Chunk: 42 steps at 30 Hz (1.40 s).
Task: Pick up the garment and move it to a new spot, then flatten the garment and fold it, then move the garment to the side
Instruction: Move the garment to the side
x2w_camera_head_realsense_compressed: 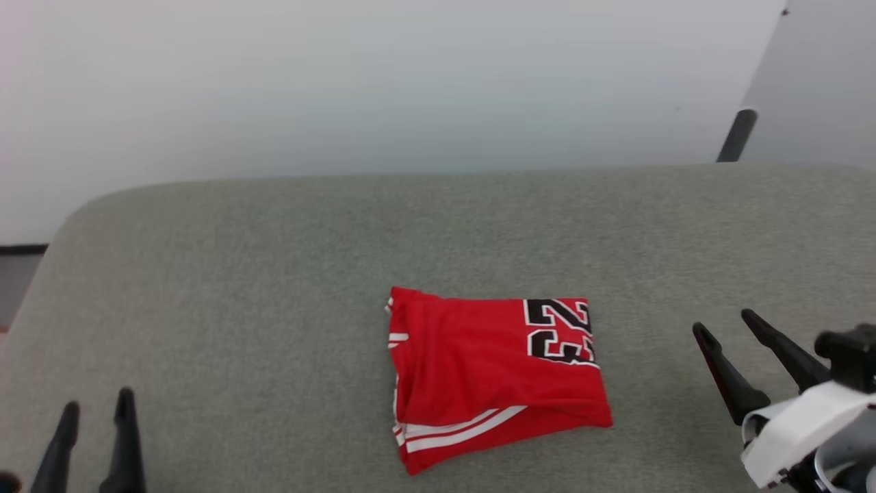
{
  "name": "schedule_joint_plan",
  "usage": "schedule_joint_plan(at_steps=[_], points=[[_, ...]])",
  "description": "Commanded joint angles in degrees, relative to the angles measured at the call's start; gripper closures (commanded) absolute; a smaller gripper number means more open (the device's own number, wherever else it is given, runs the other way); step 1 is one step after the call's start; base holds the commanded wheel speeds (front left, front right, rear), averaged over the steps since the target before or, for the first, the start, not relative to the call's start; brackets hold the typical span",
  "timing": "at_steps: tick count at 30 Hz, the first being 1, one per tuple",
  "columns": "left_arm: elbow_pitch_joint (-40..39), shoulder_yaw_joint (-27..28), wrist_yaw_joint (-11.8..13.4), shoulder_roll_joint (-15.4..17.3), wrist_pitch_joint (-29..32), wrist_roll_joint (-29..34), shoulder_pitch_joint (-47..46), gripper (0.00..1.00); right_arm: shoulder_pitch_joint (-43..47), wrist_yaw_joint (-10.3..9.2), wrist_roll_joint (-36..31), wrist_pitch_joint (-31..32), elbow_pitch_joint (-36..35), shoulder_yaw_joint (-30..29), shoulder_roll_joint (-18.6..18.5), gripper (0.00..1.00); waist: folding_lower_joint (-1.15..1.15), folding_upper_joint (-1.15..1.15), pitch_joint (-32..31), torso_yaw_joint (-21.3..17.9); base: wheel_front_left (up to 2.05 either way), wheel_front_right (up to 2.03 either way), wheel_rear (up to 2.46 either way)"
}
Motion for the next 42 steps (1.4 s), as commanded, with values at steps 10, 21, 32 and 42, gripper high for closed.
schedule_joint_plan(at_steps=[10,21,32,42], points=[[-0.43,-4.24,-0.19,-0.85,1.86,1.52,-7.27,0.0,-7.39,0.02,0.11,8.11,6.09,4.03,-0.43,0.0,0.0,0.0,6.94,6.91,0.0,0.0,0.0],[2.54,-8.89,-1.51,-2.82,2.25,2.59,-13.66,0.0,-13.07,0.01,0.47,19.91,14.64,6.2,1.22,0.0,0.0,0.0,12.05,11.2,0.0,0.0,0.0],[4.63,-10.15,-2.12,-3.92,1.43,2.65,-16.01,0.0,-13.24,0.01,0.46,34.36,20.3,6.06,5.13,0.65,0.0,0.0,13.46,11.87,0.0,0.0,0.0],[5.7,-9.72,-2.41,-4.1,0.82,1.88,-15.87,0.0,-15.28,0.01,1.81,38.58,13.96,4.22,3.52,1.0,0.0,0.0,12.87,10.82,0.0,0.0,0.0]])
